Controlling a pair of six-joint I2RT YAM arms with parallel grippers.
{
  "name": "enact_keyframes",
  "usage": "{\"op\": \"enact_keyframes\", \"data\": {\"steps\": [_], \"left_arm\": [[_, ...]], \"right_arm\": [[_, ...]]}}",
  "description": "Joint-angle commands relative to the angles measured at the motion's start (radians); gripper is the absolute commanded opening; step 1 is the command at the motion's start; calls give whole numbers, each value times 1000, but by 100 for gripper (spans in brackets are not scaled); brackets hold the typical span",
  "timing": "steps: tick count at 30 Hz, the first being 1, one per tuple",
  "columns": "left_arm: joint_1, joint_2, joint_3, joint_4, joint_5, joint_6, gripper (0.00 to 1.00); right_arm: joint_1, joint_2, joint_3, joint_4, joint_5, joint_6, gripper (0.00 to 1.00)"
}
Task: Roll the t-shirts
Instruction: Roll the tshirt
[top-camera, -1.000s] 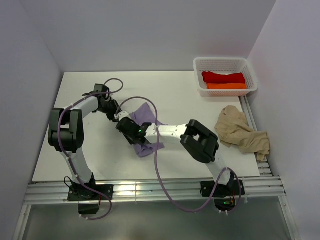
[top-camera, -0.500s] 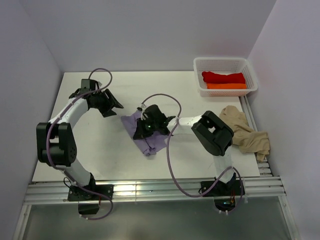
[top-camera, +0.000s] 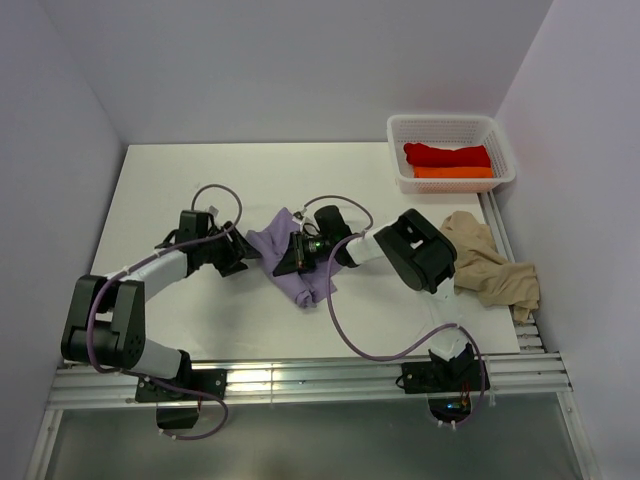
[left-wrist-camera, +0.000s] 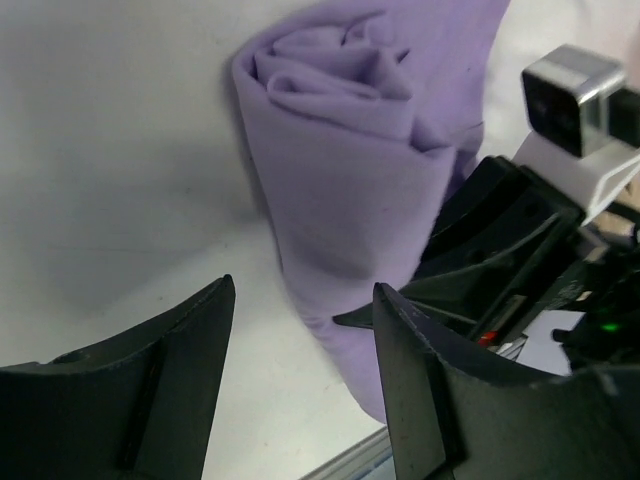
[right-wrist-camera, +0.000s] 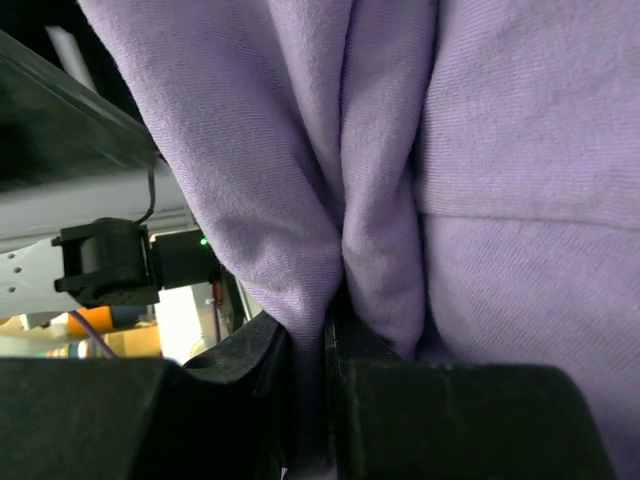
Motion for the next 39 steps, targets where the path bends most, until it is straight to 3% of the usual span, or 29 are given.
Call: {"op": "enact_keyframes", "data": {"steps": [1,5,8,27,34,39], "left_arm": [[-37,-24,-66,228,-37,-50,63],[-68,-27,-123,363,-93,-79,65],[-77,-58,-182,464,-119,-110,99],[-102,98,-247,690,-218,-180,95],[-102,202,-289,862,-237,-219,94],[-102,328,-241,923,-205,-220,83]], "right_arm": [[-6,36,16,-26,-22,11,0],[-9,45,30,-49,-20,0,0],[-8,48,28,-39,-26,11,0],[-11,62,14,54,-46,85,0],[-12,59,-7,106,-65,120,0],[-12,59,-18,145,-78,147,0]]}}
